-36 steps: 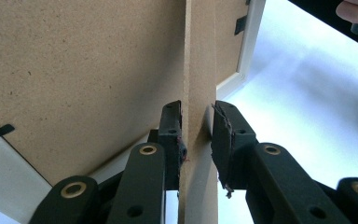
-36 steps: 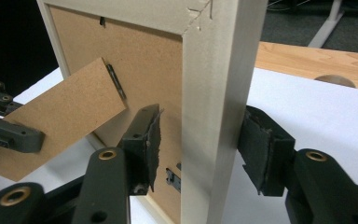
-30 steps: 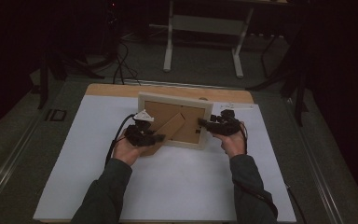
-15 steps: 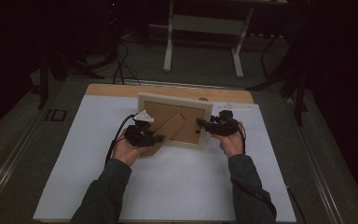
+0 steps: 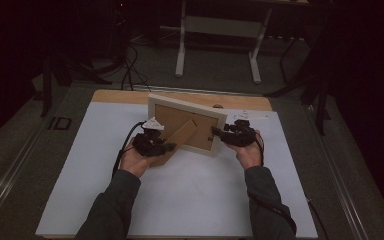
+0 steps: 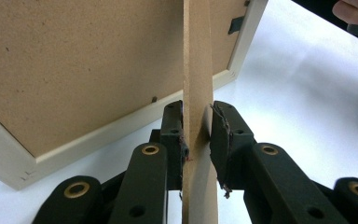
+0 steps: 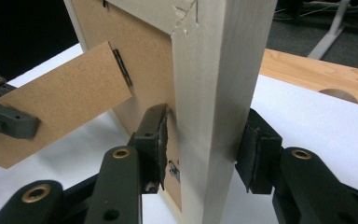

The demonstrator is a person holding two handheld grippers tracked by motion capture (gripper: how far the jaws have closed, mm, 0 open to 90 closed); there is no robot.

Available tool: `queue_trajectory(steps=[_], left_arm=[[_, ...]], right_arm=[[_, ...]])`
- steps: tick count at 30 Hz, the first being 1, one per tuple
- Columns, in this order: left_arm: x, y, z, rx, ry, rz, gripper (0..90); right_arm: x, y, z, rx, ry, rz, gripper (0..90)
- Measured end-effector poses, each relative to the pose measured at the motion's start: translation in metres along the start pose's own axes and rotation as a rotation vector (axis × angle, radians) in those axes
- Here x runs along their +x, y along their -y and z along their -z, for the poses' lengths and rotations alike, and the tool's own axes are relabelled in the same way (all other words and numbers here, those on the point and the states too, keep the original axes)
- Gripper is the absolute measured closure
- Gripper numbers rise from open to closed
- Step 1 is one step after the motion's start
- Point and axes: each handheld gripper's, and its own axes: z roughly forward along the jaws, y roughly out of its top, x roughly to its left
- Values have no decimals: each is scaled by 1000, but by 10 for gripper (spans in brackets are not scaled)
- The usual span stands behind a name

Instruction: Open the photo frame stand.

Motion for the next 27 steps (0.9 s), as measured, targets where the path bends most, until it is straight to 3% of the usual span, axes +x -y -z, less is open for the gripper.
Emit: queue_trajectory(steps=[15, 27], left_arm=[[-7, 1, -10, 18, 3, -12, 792], [-3, 7, -13, 33, -18, 16, 800]], right_arm=[[4, -2, 1, -3, 63, 35, 554], [5, 3, 5, -35, 30, 28, 548]])
